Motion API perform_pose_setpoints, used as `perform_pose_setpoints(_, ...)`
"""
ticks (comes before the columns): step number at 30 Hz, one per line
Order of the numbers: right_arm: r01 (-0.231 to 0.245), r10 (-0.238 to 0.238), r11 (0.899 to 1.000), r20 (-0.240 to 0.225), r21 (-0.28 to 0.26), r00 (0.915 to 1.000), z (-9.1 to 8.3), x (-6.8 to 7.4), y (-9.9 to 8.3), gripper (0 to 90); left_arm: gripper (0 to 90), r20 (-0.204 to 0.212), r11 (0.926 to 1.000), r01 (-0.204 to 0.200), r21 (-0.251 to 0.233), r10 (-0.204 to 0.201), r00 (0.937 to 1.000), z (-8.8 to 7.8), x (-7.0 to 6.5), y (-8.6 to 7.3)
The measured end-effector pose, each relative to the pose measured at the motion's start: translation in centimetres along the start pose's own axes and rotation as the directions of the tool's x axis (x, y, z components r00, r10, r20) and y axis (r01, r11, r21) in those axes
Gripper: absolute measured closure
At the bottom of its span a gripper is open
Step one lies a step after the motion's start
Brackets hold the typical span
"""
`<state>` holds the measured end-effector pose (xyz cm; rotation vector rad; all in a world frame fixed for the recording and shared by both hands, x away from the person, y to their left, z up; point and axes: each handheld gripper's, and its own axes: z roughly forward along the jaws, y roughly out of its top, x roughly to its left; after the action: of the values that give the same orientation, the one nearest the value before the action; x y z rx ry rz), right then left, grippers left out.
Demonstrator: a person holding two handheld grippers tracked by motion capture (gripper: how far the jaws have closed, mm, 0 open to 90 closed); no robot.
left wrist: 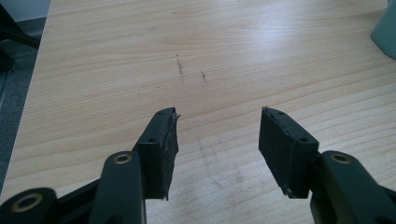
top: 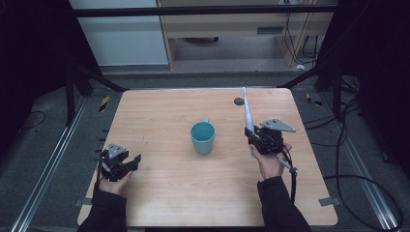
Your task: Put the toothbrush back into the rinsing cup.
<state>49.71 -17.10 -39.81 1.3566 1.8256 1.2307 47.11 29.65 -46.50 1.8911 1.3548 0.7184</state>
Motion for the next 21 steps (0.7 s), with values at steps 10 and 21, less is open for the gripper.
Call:
perform_pose_setpoints(10,-0.020,0.020,0.996,0.003,-0.089,0.9998,0.6,1.4,1.1,66.4,48.6,-0.008,0.9999,-0.007,-0.012,0.007,0.9999,0.0,0.0,-0.1)
perform_pose_setpoints(21,-0.035,0.032,0.988,-0.022,-0.149,0.9992,2.1,3.3,2.3,66.4,46.5,-0.014,1.0000,0.001,0.001,-0.001,0.9999,0.0,0.1,-0.1)
